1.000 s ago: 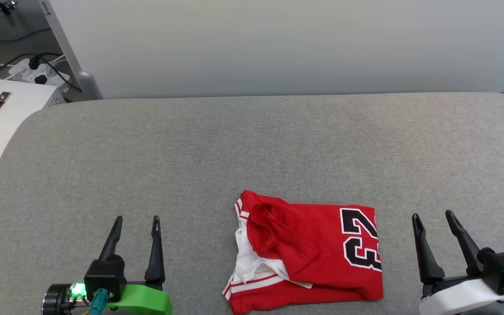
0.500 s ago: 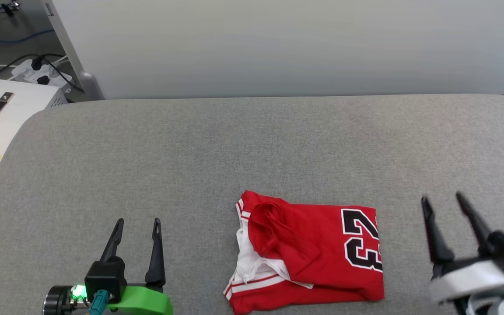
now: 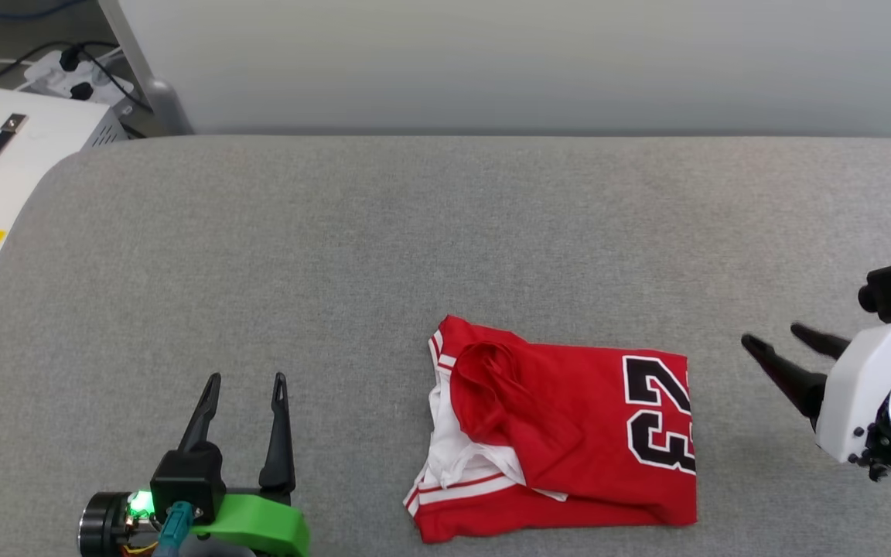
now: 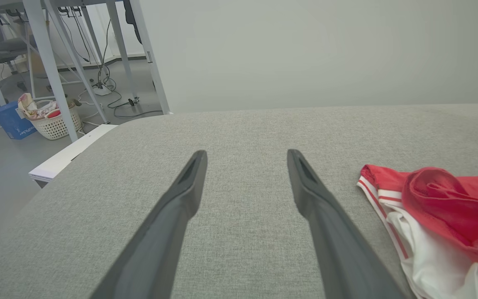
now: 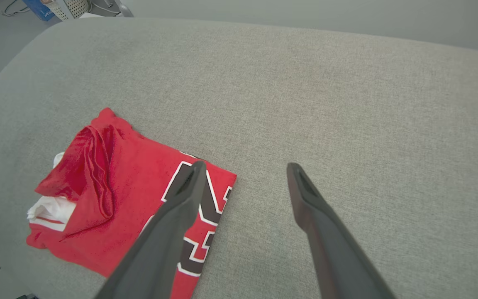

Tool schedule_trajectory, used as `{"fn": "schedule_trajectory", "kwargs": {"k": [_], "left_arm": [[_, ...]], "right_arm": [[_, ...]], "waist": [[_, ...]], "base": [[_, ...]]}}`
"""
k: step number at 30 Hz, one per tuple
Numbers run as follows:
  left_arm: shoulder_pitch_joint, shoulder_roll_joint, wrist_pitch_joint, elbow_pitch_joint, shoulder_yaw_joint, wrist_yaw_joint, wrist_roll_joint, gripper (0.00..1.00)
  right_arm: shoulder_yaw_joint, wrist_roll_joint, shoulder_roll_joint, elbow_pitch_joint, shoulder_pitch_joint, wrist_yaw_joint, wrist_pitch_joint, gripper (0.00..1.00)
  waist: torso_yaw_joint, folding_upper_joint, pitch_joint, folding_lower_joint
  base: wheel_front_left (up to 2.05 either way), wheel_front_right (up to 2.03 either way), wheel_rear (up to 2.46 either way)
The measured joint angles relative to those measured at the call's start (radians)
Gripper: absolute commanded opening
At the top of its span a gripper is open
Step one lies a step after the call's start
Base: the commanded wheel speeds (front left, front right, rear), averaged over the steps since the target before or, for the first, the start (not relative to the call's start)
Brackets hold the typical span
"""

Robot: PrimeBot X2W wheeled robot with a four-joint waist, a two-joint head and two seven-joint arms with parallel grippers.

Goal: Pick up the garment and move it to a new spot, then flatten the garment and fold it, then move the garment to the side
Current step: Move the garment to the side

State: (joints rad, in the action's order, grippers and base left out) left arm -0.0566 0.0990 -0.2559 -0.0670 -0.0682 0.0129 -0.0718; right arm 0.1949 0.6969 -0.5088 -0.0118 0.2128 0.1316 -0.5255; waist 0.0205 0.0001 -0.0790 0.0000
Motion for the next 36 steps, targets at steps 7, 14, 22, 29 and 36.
{"fn": "schedule_trajectory", "kwargs": {"k": [7,14,22,29,36], "left_arm": [[0.045,-0.009,0.000,0.001,-0.013,-0.003,0.000,1.00],[0.097,-0.017,0.000,-0.006,-0.024,-0.013,0.000,1.00],[0.124,-0.026,0.000,-0.018,-0.031,-0.018,0.000,1.00],[0.126,-0.028,0.000,-0.026,-0.032,-0.018,0.001,1.00],[0.125,-0.030,0.000,-0.035,-0.022,-0.017,0.002,1.00]], "right_arm": [[0.001,0.215,-0.012,-0.043,-0.014,0.000,-0.226,1.00],[0.044,0.248,0.023,-0.125,-0.014,0.000,-0.253,1.00],[0.123,0.284,0.047,-0.186,0.029,0.000,-0.210,1.00],[0.219,0.274,0.012,-0.196,0.053,0.000,-0.089,0.00],[0.298,0.247,-0.038,-0.166,0.096,0.000,0.031,0.00]], "waist": [[0.022,0.0000,-0.057,0.0000],[0.057,0.0000,-0.117,0.0000],[0.098,0.0000,-0.168,0.0000],[0.115,0.0000,-0.175,0.0000],[0.104,0.0000,-0.153,0.0000]], "base": [[0.00,0.00,0.00],[0.00,0.00,0.00],[0.00,0.00,0.00],[0.00,0.00,0.00],[0.00,0.00,0.00]]}}
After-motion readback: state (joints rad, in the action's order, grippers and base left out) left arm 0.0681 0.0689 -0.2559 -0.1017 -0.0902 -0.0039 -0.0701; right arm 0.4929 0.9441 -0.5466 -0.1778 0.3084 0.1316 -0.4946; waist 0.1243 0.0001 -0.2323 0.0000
